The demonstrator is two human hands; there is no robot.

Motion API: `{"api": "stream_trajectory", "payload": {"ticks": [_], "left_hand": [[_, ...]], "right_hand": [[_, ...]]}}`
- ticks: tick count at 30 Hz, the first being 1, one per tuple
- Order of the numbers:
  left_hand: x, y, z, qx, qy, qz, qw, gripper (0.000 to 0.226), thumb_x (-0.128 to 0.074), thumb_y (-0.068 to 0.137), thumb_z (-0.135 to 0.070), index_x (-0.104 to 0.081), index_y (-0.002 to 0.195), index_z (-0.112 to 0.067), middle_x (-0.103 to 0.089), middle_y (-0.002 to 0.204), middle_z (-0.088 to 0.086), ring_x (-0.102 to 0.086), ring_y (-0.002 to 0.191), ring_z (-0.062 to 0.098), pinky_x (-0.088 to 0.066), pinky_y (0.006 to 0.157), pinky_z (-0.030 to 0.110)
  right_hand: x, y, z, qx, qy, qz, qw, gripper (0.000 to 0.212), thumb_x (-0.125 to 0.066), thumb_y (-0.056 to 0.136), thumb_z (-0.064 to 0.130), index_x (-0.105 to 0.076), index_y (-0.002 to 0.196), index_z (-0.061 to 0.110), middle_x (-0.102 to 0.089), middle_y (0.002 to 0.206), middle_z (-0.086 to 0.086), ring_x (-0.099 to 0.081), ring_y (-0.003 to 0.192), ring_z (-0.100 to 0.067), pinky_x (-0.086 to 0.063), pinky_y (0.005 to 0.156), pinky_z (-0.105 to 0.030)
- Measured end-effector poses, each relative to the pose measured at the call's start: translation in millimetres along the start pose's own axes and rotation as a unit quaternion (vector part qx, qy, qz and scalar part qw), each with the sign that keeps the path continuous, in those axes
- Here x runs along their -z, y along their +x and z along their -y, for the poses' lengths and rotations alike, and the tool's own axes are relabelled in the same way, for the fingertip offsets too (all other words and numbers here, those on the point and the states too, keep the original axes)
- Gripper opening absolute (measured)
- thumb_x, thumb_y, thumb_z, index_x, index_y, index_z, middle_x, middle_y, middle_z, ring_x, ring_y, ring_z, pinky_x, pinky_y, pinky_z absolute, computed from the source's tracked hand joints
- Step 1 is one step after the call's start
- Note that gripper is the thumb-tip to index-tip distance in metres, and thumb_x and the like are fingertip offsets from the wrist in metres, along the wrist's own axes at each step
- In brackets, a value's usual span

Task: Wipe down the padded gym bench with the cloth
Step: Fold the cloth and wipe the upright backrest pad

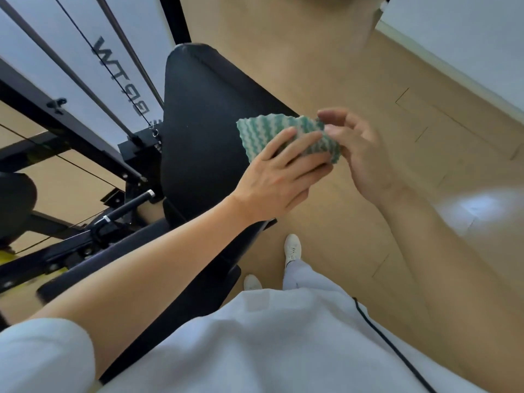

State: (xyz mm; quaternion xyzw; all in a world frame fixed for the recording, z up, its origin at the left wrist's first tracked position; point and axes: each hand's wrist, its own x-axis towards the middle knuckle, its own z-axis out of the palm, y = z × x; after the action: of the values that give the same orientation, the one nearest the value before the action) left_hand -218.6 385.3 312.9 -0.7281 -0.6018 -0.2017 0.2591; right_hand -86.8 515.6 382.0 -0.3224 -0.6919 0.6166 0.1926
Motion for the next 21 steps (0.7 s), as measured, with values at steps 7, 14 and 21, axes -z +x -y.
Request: {"api": "stream_trajectory", "payload": {"ticks": [7, 14, 21], "left_hand": [[-20.0, -143.4, -35.8, 0.124, -0.095, 0.152, 0.976, 0.058, -0.042, 0.106, -0.041, -0.03, 0.157, -0.018, -0.035, 0.156, 0.005, -0.031, 0.146, 0.048, -0.017, 0.126, 0.061], [-0.1, -134.1, 5.2, 0.546, -0.319, 0.092, 0.769, 0.067, -0.016, 0.102, -0.053, 0.006, 0.158, -0.022, 0.011, 0.165, -0.013, 0.017, 0.156, 0.011, 0.006, 0.131, 0.043], [8.1, -27.8, 124.5, 0.504, -0.224, 0.035, 0.833, 0.073, -0.012, 0.102, -0.048, -0.005, 0.163, -0.009, -0.001, 0.173, 0.012, 0.006, 0.16, 0.03, 0.013, 0.128, 0.048]], "right_hand": [[-37.0, 28.1, 30.8, 0.099, -0.231, 0.079, 0.964, 0.047, -0.068, 0.089, 0.031, -0.059, 0.135, 0.023, -0.061, 0.132, 0.01, -0.06, 0.114, -0.006, -0.048, 0.098, -0.021], [-84.9, 61.6, 51.5, 0.135, -0.464, 0.138, 0.865, 0.077, -0.065, 0.094, 0.039, -0.028, 0.159, 0.02, -0.037, 0.153, -0.001, -0.049, 0.129, -0.023, -0.041, 0.106, -0.034], [-116.8, 89.0, 63.0, 0.083, -0.517, 0.148, 0.839, 0.096, -0.061, 0.093, 0.056, -0.004, 0.162, 0.023, -0.03, 0.158, -0.008, -0.046, 0.135, -0.034, -0.043, 0.108, -0.048]]}}
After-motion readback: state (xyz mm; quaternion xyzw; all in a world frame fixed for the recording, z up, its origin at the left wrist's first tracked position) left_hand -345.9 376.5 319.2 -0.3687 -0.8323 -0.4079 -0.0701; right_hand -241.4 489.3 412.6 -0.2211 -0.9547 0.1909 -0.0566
